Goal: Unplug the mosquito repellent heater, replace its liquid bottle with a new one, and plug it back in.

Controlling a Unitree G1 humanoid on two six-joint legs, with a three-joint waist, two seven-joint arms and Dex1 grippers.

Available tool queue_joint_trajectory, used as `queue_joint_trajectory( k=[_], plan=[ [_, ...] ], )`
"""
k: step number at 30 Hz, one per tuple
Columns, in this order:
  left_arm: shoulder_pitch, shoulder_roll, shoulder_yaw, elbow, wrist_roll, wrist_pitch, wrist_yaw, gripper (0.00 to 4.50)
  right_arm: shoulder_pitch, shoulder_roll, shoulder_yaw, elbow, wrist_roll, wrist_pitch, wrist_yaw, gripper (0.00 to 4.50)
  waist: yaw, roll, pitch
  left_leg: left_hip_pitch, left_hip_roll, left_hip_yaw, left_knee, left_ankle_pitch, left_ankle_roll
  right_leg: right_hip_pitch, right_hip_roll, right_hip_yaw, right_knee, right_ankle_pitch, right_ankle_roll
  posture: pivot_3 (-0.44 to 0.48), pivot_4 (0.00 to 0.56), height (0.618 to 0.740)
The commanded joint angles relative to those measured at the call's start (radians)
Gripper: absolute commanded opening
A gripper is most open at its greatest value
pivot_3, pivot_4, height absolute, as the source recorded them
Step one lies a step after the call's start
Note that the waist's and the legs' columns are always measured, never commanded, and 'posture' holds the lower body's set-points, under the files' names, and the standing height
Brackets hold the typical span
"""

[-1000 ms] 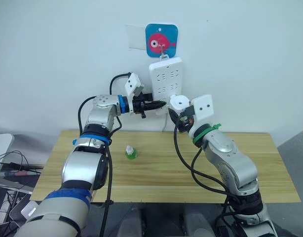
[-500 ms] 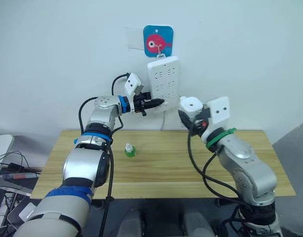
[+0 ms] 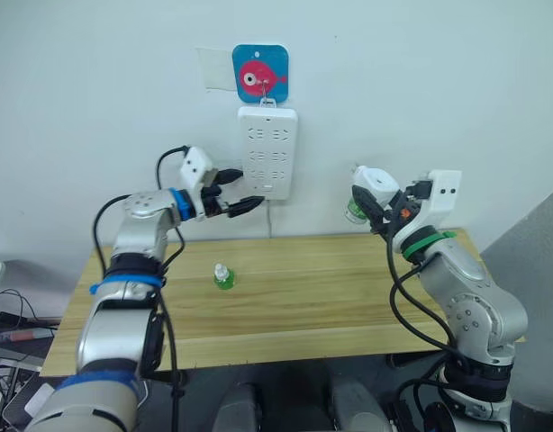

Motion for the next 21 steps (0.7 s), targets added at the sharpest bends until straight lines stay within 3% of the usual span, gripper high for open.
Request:
queue_joint_trajectory(
  k=[1,5,10,15,21],
  plan=[
    [0.148,0.031,0.029,-0.37,-0.071,0.111,0.045,4.44,-0.027,0.005,-0.071,0.008,0.11,0.059,-0.017,3.02,0.003,0.0,0.0,0.0,0.0,0.0,-0.001,0.0,0.0,-0.001,0.0,0.0,0.0,0.0,0.0,-0.108,0.159,0.74],
    [0.32,0.011,0.033,-0.726,-0.157,0.245,0.14,4.44,-0.056,0.016,-0.144,0.069,0.21,0.123,-0.057,3.02,0.027,0.0,0.0,0.0,-0.001,0.003,-0.011,0.006,-0.01,-0.002,-0.003,0.002,-0.006,0.0,0.0,-0.076,0.162,0.74],
    [0.439,-0.031,-0.046,-0.967,-0.171,0.295,0.221,4.44,-0.096,0.032,-0.216,0.127,0.325,0.183,-0.131,3.02,0.054,0.001,0.001,0.0,-0.001,0.004,-0.013,0.006,-0.01,-0.002,-0.002,0.002,-0.008,0.0,0.0,-0.054,0.164,0.74],
    [0.48,-0.123,-0.167,-1.014,-0.112,0.242,0.313,4.44,-0.134,0.064,-0.283,0.166,0.477,0.221,-0.25,3.02,0.058,0.001,0.001,0.0,-0.001,0.005,-0.016,0.006,-0.01,-0.003,-0.002,0.002,-0.009,0.0,-0.001,-0.052,0.165,0.74],
    [0.459,-0.248,-0.278,-0.924,0.005,0.109,0.421,4.44,-0.15,0.087,-0.316,0.196,0.746,0.21,-0.447,3.02,0.057,0.002,0.002,0.0,-0.001,0.006,-0.016,0.006,-0.01,-0.004,-0.001,0.003,-0.009,0.0,-0.001,-0.066,0.17,0.74]
  ],
)
